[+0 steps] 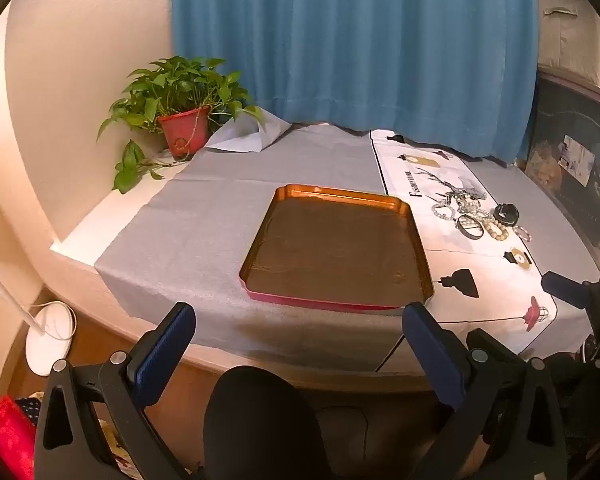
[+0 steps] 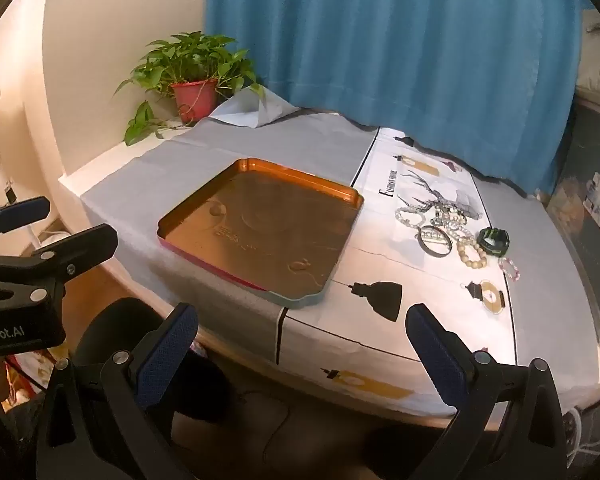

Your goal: Organize jewelry

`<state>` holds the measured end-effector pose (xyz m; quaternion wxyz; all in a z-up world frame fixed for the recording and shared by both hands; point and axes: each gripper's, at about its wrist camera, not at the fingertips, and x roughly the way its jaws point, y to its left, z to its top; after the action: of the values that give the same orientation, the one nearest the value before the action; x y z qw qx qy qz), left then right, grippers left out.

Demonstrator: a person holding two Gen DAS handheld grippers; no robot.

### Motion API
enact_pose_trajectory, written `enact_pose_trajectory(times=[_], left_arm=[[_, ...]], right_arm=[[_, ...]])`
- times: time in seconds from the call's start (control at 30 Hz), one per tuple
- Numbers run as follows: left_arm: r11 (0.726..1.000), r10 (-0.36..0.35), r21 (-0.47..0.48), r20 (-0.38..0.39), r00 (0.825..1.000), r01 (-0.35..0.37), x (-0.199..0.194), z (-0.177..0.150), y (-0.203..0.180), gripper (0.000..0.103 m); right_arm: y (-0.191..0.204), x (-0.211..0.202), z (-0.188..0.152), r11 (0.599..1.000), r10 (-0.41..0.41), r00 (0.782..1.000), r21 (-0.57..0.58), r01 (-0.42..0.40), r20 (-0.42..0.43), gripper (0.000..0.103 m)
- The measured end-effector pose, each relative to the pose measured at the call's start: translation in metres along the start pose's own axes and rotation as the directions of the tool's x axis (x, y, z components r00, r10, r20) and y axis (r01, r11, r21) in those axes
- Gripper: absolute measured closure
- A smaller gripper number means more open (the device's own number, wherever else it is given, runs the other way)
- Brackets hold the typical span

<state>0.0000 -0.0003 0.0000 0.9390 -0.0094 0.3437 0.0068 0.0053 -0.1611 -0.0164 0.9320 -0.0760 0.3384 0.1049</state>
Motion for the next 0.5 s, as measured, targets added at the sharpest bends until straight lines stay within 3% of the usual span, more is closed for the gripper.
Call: enact_pose_trajectory(times=[0.5], left_arm=[[1.0,0.008,0.016,-0.002,1.0,-0.008,-0.0014,-0.0003,-0.0004,0.0]], right_arm=[[-0.0006,-0.0009,-0.0005,1.0,0.006,1.0,-0.004,-0.006,-0.002,0.0]])
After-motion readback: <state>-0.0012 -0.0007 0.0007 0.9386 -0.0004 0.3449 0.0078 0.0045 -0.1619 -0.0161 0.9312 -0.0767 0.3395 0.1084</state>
